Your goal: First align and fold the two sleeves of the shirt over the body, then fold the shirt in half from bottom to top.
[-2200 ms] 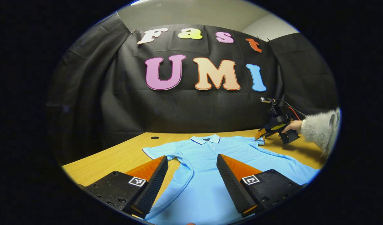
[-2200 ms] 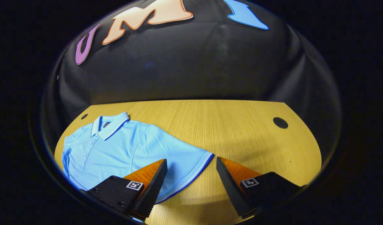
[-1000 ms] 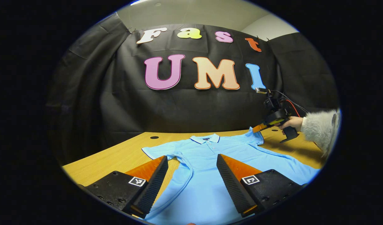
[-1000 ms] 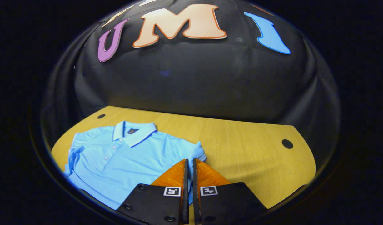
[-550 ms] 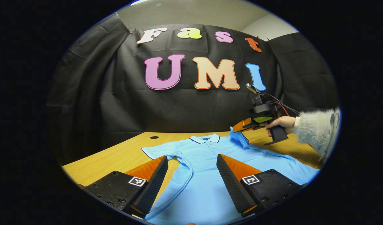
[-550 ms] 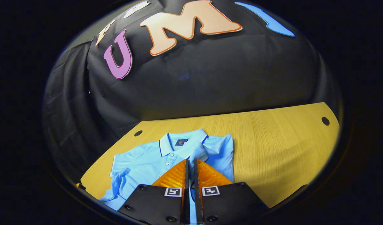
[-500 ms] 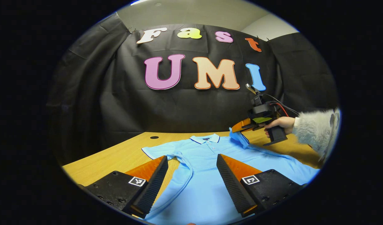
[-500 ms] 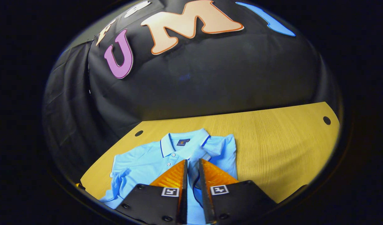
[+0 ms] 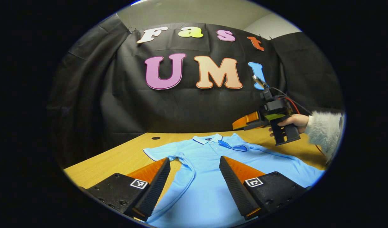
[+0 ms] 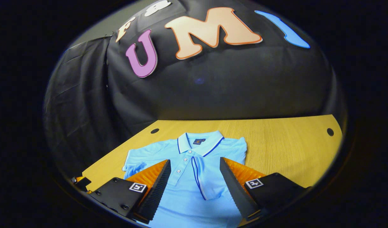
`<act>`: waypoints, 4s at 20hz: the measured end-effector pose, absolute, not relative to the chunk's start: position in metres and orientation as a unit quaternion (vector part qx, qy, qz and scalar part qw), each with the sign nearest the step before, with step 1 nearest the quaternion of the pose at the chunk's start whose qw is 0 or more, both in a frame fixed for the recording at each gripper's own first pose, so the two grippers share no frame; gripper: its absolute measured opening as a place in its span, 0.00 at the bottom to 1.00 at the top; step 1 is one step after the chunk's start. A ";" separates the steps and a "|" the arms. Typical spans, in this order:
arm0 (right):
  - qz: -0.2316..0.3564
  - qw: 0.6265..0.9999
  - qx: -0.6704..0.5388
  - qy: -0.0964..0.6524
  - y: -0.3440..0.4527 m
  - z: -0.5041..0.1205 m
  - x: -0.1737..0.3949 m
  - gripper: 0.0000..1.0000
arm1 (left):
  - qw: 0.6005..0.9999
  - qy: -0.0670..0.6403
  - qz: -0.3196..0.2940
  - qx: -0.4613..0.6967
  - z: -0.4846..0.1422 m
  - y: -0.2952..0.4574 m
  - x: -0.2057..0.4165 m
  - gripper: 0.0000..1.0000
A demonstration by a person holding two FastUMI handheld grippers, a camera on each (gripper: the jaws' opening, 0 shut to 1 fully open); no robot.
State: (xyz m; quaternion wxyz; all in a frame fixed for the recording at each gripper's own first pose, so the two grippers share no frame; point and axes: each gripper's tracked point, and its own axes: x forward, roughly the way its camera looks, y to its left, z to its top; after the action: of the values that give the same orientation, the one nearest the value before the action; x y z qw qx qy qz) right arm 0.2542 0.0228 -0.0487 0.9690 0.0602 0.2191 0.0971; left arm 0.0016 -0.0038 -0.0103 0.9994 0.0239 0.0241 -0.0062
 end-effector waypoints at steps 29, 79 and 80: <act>0.112 0.987 0.026 0.111 0.017 -0.018 0.034 0.97 | 0.969 0.242 0.004 -0.058 -0.036 0.144 0.165 0.94; 0.100 0.986 0.036 0.125 0.005 -0.023 0.030 0.97 | 0.949 0.293 -0.095 0.064 -0.052 -0.047 0.287 0.04; 0.102 0.986 0.037 0.127 0.006 -0.023 0.029 0.97 | 0.947 0.299 -0.099 0.068 -0.054 -0.051 0.285 0.07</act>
State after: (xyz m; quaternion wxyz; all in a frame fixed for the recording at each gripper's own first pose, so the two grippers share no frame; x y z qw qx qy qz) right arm 0.0292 0.0063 -0.0231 0.9860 0.0371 0.1269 0.1018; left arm 0.2846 -0.0510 -0.0543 0.9465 0.0678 0.2995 -0.0991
